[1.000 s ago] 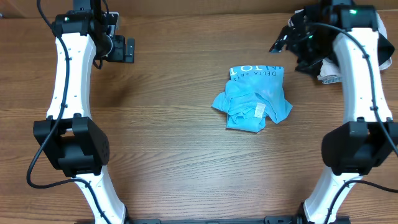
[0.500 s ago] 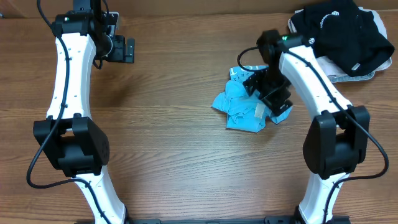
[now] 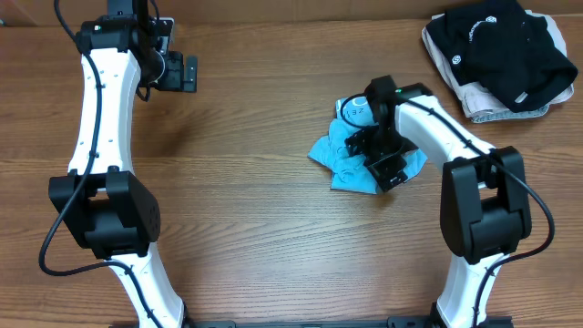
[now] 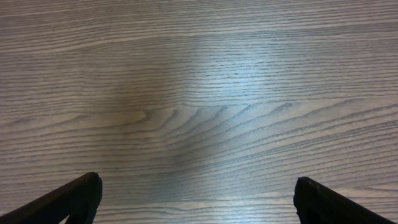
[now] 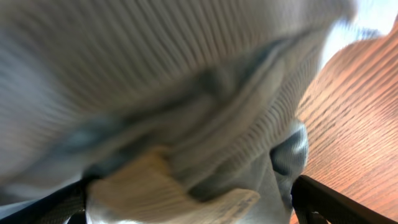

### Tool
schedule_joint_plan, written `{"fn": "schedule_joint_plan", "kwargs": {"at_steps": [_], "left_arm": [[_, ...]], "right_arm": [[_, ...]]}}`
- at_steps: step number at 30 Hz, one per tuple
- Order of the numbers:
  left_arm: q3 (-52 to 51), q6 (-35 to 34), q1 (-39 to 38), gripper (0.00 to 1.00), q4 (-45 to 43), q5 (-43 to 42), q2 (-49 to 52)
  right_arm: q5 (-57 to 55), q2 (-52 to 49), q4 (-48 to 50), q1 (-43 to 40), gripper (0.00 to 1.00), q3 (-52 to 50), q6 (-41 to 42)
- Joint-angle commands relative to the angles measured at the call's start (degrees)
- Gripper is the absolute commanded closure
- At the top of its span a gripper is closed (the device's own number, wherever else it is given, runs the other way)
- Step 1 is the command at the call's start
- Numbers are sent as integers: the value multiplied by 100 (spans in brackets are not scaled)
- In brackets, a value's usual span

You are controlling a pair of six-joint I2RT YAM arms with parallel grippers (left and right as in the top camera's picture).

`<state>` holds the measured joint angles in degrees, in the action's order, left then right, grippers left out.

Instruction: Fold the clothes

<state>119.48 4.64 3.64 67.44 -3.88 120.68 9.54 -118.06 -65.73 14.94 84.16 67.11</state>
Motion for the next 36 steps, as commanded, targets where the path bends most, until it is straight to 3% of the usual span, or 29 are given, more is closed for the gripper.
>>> {"fn": "schedule_joint_plan", "kwargs": {"at_steps": [1, 7, 14, 23, 25, 36], "left_arm": [[66, -37, 11, 0, -20, -20, 83], [66, -37, 9, 0, -22, -20, 83], [66, -37, 11, 0, -24, -20, 83], [66, -37, 9, 0, -17, -22, 83], [66, -42, 9, 0, -22, -24, 83], [66, -59, 9, 0, 92, -24, 83]], "right_arm": [[79, 105, -9, 219, 0, -199, -70], [-726, 105, 7, 160, 0, -223, -1316], [-1882, 105, 223, -535, 0, -223, -2251], [-614, 105, 1036, -1504, 4, 90, -3956], [-273, 116, 824, -1617, 0, 374, -4159], [398, 717, -1008, -1617, 0, 2013, -4164]]}}
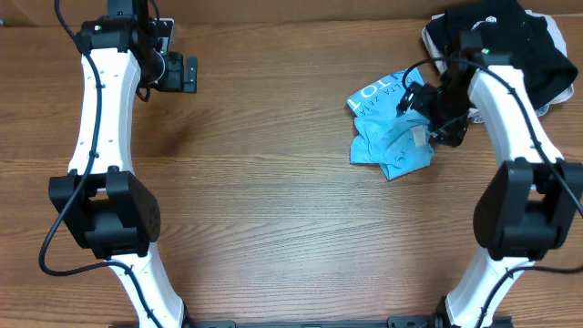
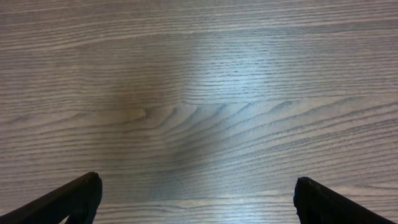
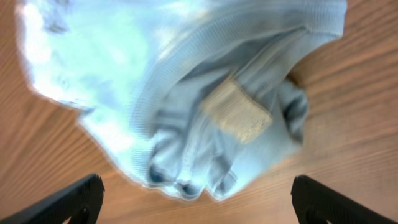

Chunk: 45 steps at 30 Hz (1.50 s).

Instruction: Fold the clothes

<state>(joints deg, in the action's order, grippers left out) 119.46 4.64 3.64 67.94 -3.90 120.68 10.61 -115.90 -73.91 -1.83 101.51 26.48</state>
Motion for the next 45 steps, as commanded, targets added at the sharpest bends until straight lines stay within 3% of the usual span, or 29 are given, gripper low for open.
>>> {"fn": "schedule_joint_plan", "kwargs": {"at_steps": [1, 9, 27, 35, 45], "left_arm": [[68, -59, 9, 0, 57, -20, 83], [68, -59, 9, 0, 103, -22, 83], [68, -57, 9, 0, 61, -20, 83], [68, -59, 9, 0, 61, -22, 83], [68, -59, 9, 0, 96, -22, 83]], "right_arm": [[295, 577, -289, 87, 0, 275, -101], [-216, 704, -732, 494, 0, -26, 83], [-535, 702, 2065, 669, 1, -2653, 1545], [-1753, 702, 2363, 654, 7, -2732, 1578], [-1698, 577, 2605, 680, 21, -2734, 1578]]}}
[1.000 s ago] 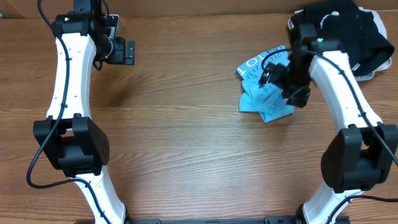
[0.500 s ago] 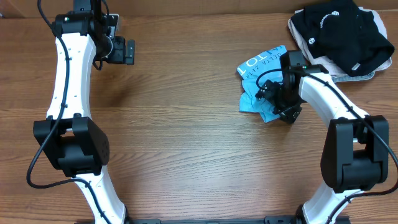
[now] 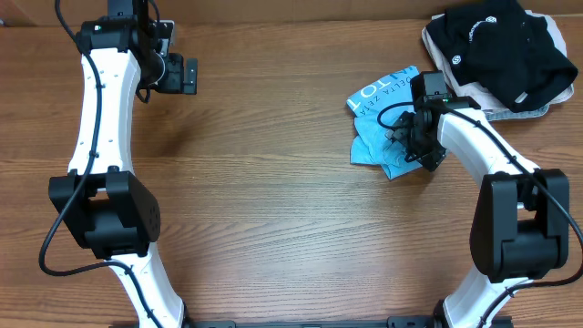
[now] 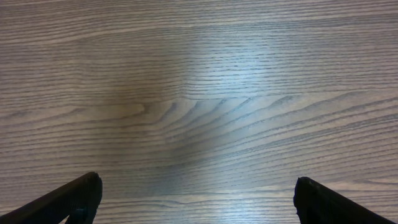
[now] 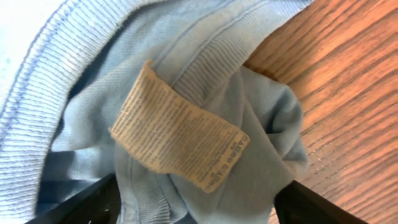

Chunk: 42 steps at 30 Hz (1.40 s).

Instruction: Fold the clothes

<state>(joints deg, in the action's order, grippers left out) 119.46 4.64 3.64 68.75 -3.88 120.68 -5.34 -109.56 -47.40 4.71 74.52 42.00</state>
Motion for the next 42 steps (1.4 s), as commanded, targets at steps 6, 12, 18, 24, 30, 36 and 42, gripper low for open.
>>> {"fn": "schedule_joint_plan", "kwargs": {"at_steps": [6, 12, 18, 24, 30, 36, 42], "left_arm": [[68, -61, 9, 0, 20, -26, 83], [68, -63, 9, 0, 20, -26, 83], [68, -61, 9, 0, 24, -26, 83], [68, -61, 9, 0, 24, -24, 83], [68, -61, 9, 0, 22, -24, 83], [68, -59, 9, 0, 20, -24, 83], [68, -59, 9, 0, 0, -22, 83]], "right_arm": [[-37, -116, -125, 26, 26, -247, 31], [-35, -116, -39, 26, 39, -365, 26], [79, -116, 101, 26, 48, -363, 2], [214, -114, 234, -2, 83, -264, -76], [549, -87, -160, 0, 96, 540, -798], [658, 66, -1259, 0, 96, 2197, -1340], [632, 92, -1915, -2, 96, 4057, -1749]]}}
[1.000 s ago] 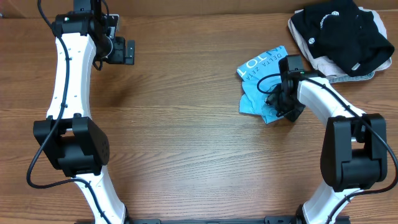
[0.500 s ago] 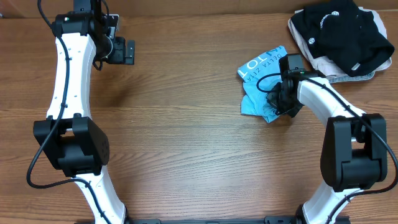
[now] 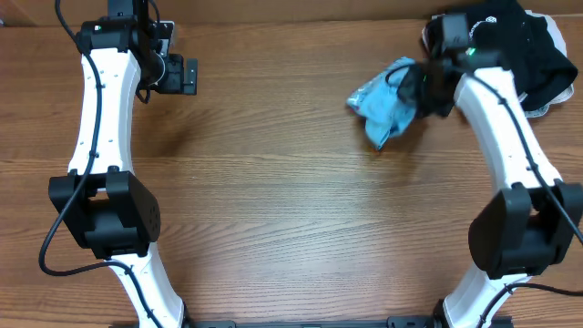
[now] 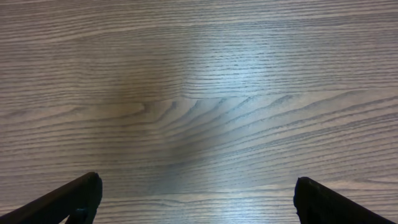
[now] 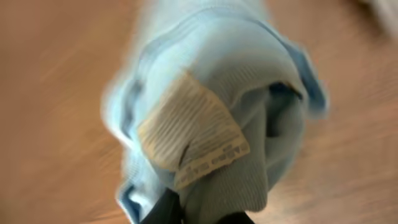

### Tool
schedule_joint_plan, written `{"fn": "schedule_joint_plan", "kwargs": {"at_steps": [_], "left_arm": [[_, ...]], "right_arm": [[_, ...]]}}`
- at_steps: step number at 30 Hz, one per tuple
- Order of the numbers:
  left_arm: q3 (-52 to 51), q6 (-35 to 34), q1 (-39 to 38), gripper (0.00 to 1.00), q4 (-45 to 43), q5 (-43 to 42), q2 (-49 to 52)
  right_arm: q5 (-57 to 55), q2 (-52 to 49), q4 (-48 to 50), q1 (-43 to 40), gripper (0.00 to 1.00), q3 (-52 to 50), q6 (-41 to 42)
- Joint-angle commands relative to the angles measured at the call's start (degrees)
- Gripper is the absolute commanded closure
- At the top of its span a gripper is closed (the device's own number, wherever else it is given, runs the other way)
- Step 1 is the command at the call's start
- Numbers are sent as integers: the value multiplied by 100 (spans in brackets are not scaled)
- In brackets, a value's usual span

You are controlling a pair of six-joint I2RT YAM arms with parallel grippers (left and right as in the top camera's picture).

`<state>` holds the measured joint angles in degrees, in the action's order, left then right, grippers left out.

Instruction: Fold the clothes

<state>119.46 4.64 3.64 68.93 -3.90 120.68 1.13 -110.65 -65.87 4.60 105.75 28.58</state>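
Note:
A crumpled light-blue garment [image 3: 387,105] hangs blurred at the back right of the wooden table [image 3: 273,228]. My right gripper [image 3: 421,91] is shut on it. The right wrist view shows the blue garment [image 5: 249,93] bunched close to the camera, with a tan care label [image 5: 193,140] facing the lens. There my right gripper [image 5: 199,214] pinches the fabric just below the label. At the far left my left gripper [image 3: 187,75] stands open over bare wood. The left wrist view shows the left gripper [image 4: 199,199] with nothing between its dark fingertips [image 4: 78,196].
A pile of black and white clothes [image 3: 501,50] lies at the back right corner, just behind my right arm. The table's far edge runs along the top of the overhead view.
My right gripper was open low over the garment's label while the garment lay on the table. Now it is shut on the fabric by the label and holds it up, farther back.
First my right gripper was pressed into the crumpled garment right of the table's middle. Then the garment lay farther back right, with the gripper open above it. Later the gripper was close over the label, and now it holds the garment. The left arm stayed still.

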Motion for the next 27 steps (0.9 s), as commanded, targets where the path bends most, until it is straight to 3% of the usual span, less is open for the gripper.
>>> {"fn": "schedule_joint_plan", "kwargs": {"at_steps": [1, 8, 17, 27], "left_arm": [[68, -59, 9, 0, -22, -20, 83], [68, -59, 9, 0, -61, -20, 83], [68, -57, 9, 0, -151, -15, 83], [68, -59, 9, 0, -160, -17, 83]], "right_arm": [[-17, 201, -68, 4, 96, 1246, -496], [-522, 201, 772, -310, 96, 2483, -636], [-485, -173, 3001, -1200, 96, 2476, -841], [525, -1110, 4330, -1720, 96, 2479, -1110]]}}
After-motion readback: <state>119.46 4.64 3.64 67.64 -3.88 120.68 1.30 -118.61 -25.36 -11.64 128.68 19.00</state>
